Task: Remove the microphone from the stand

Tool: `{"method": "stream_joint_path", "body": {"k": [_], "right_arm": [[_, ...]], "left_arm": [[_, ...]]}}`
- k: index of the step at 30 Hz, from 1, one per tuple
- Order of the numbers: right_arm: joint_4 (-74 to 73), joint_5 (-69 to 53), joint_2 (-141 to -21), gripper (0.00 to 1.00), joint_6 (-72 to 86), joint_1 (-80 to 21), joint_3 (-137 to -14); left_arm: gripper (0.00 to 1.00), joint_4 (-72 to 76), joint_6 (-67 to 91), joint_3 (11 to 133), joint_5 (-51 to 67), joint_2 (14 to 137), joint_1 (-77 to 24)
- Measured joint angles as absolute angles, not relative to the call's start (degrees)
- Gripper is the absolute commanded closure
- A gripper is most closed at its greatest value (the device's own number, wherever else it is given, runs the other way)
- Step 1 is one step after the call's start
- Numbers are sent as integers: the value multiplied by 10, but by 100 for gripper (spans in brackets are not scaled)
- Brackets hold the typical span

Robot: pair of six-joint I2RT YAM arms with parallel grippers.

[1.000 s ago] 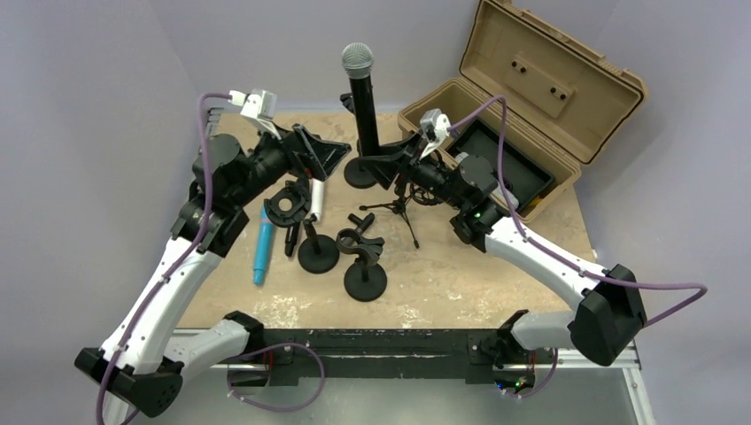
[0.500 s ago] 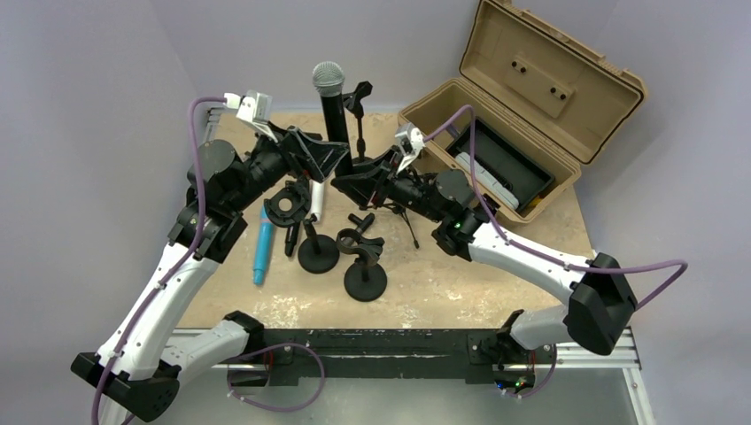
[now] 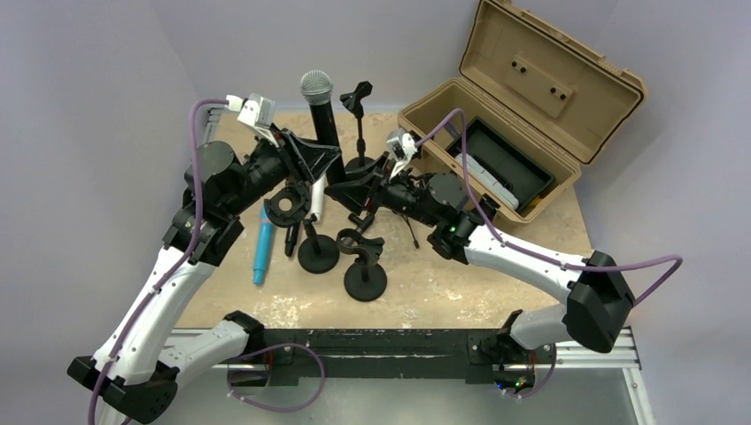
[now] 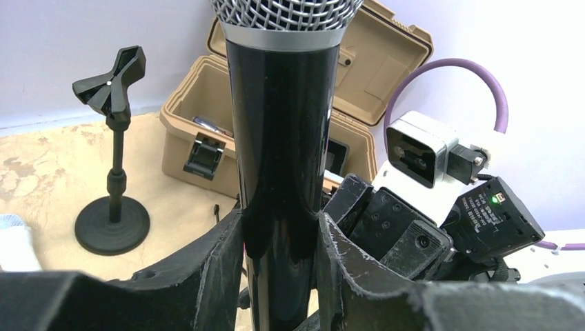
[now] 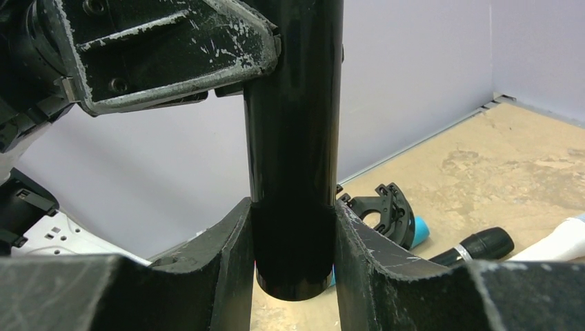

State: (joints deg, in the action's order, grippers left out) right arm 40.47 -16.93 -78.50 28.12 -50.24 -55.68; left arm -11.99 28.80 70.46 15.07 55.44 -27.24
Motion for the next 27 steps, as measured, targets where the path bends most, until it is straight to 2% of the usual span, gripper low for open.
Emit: {"method": "stream_joint_path", "body": {"k": [1,3,4,5,11,15,19,27], "right_arm": [[406,-169,-785,58,281,-504,-557],[407,-169,-785,20,281,-507,-557],[407,-169,-785,12,281,-508,-557],[406,-166,-785,8,280,-510,-557],[376,-117,-751,6,260,-514,-557],[353,-74,-707,6,248,-514,-557],[347,-46,-667,7,241,-514,-554],[338,-22,-630,7,239,-514,-533]], "left_arm": [[100,-126,285,708,150,554,-273],[100,-137,278,713,147,551,-275],[100,-148,271,718,140,549,-276],[100,-162,260,723,123,547,-276],[100,-277,169,775,-24,541,-265],[100,-333,138,781,-86,539,-170],[100,-354,126,732,-168,548,-57],[100,-335,92,613,-274,694,-8]]}}
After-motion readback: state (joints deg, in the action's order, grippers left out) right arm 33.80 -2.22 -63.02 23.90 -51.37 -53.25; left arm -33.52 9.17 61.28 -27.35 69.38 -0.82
